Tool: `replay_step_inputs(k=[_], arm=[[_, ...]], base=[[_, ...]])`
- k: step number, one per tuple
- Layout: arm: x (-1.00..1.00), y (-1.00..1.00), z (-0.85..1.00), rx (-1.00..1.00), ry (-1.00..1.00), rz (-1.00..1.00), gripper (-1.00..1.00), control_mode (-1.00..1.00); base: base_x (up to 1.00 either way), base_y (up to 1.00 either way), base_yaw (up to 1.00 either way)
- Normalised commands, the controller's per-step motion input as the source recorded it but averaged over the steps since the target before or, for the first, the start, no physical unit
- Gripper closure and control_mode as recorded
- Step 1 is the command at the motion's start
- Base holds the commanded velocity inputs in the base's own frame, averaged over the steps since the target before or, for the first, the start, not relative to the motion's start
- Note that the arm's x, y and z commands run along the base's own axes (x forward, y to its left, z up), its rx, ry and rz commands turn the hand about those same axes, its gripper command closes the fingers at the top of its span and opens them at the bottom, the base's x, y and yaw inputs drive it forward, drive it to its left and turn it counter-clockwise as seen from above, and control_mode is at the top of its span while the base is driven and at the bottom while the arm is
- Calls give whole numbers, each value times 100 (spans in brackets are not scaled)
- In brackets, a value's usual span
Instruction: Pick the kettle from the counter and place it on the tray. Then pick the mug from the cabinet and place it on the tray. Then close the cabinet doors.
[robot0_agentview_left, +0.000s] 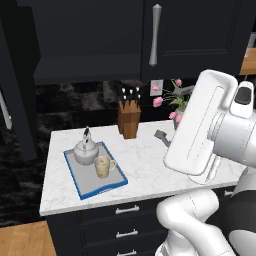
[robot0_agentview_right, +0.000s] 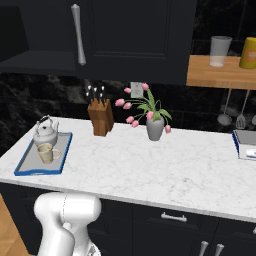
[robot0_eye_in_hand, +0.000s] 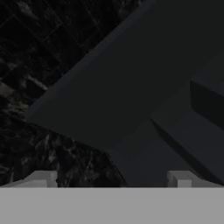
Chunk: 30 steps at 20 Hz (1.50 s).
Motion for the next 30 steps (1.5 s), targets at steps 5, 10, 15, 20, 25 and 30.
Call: replay_step_inputs(k=[5,10,15,20,25,30], arm=[[-14,86,1,-65,-31,23,-100,-100],[-18,82,1,-53,-24,21,-100,-100],[-11,74,0,-19,-13,1,-100,-100],[-36,61,-8,0,-7,-8,-100,-100],[-5,60,-8,0,0,-9,-100,-100],[6,73,-9,0,0,-7,-100,-100]], base=[[0,0,0],[0,0,0],[0,0,0],[0,0,0],[0,0,0],[0,0,0]])
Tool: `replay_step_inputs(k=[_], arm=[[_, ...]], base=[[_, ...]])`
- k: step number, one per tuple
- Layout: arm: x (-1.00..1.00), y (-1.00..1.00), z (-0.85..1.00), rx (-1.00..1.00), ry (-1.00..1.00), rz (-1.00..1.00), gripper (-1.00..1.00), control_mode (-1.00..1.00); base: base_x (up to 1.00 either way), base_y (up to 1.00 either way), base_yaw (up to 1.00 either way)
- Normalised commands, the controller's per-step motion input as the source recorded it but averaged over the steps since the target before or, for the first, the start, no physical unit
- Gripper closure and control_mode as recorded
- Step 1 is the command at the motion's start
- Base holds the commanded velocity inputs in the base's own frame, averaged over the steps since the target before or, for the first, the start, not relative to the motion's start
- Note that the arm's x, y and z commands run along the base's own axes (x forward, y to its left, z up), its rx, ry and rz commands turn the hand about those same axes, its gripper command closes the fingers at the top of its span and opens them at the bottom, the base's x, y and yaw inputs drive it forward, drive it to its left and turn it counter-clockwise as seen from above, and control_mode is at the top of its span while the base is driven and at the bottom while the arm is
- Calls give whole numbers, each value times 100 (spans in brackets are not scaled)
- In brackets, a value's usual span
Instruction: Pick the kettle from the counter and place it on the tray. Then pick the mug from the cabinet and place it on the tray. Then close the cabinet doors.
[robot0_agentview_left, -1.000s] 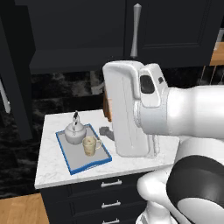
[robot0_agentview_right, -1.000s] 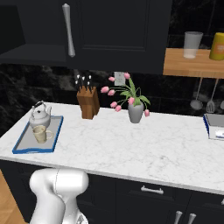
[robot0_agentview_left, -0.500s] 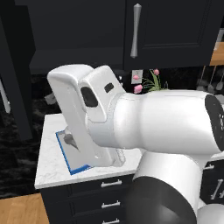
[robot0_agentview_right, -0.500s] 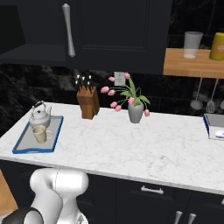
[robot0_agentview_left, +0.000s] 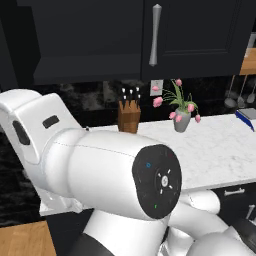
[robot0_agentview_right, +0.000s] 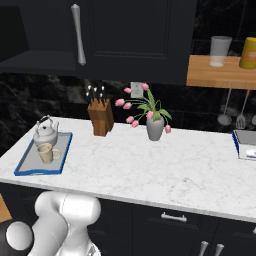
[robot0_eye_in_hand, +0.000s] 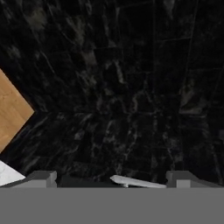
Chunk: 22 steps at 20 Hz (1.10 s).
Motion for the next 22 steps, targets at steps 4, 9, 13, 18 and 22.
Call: replay_step_inputs(k=[4,9,13,18,22], arm=[[31,64,-1,0,0,-4,-100,-100],[46,48,-13,0,0,-5,-100,-100],[48,38,-19,0,0,-5,-100,-100],[39,31,-20,0,0,-7,-100,-100],[42,1,-21,0,0,-11,-100,-100]], base=[[0,0,0],[0,0,0],[0,0,0],[0,0,0],[0,0,0]])
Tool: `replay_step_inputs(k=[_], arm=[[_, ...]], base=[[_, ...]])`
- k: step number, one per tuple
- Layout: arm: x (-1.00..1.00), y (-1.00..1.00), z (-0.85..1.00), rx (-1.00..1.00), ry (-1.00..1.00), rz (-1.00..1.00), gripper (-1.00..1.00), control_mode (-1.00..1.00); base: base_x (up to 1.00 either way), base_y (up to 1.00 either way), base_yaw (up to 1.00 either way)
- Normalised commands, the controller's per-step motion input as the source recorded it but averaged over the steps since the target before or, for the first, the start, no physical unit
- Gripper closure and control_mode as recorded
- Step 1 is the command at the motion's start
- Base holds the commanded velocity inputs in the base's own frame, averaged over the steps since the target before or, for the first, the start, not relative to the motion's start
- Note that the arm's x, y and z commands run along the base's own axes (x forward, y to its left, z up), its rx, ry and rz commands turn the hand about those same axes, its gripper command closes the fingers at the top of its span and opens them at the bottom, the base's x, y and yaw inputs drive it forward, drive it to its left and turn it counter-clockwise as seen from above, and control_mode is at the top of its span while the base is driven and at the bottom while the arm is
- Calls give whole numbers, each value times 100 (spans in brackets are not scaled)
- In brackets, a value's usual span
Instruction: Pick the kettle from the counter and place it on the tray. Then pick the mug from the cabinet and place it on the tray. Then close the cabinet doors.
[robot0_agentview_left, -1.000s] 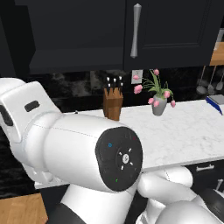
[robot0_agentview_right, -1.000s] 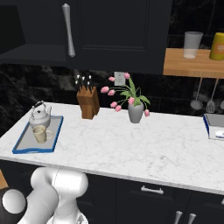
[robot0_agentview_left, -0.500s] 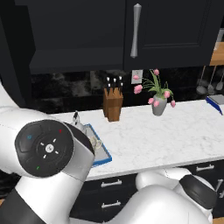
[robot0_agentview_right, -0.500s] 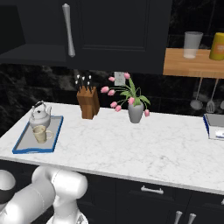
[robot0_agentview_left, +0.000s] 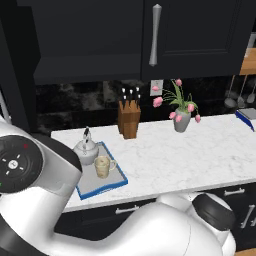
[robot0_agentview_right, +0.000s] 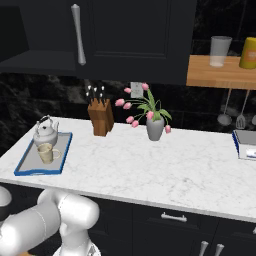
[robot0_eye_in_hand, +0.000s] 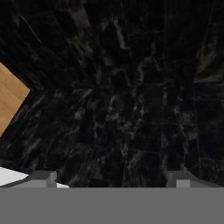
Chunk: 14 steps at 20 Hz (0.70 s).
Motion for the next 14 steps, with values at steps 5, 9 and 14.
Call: replay_step_inputs(k=[5,9,14], arm=[[24,-7,-6,0,0,-11,-100,-100],[9,-14,0,0,0,-11,-100,-100],[10,-19,0,0,0,-13,-100,-100]], base=[[0,0,0],[0,0,0],[0,0,0]])
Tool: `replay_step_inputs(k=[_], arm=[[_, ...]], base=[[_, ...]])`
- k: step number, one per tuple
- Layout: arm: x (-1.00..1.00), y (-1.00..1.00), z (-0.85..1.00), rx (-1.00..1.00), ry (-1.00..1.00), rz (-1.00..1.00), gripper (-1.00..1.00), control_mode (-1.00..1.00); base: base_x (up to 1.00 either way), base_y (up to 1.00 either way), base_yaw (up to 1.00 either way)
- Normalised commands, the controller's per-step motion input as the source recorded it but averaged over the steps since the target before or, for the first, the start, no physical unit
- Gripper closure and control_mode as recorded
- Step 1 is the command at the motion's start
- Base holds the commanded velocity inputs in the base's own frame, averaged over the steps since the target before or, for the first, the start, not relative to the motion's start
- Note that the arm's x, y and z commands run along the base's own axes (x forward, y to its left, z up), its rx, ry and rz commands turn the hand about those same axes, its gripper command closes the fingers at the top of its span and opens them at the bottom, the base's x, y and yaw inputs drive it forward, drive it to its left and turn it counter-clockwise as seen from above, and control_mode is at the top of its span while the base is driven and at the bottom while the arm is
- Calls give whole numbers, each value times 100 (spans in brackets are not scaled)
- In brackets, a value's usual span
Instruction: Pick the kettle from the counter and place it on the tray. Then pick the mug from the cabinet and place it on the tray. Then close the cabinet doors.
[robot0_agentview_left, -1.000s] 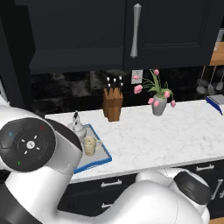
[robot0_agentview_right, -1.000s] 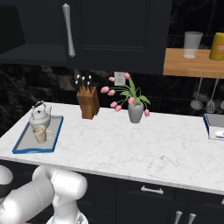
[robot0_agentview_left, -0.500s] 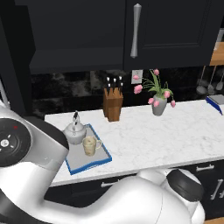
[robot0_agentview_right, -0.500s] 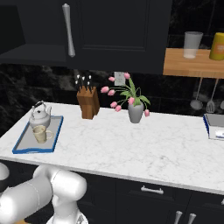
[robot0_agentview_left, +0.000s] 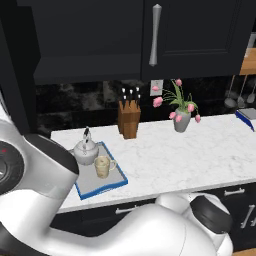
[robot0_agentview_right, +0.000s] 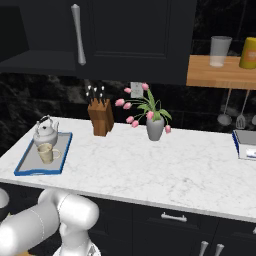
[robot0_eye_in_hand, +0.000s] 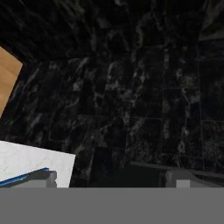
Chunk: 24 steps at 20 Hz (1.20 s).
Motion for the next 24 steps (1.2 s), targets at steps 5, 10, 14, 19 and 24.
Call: replay_step_inputs(k=[5,10,14,19,24], arm=[[22,-18,0,0,0,-10,-100,-100],[23,-12,0,0,0,-4,-100,-100],[13,-23,0,0,0,-1,-100,-100],[19,-61,0,-1,0,-6,-100,-100],[18,-76,0,0,0,-10,-100,-100]], base=[[0,0,0],[0,0,0],[0,0,0],[0,0,0],[0,0,0]])
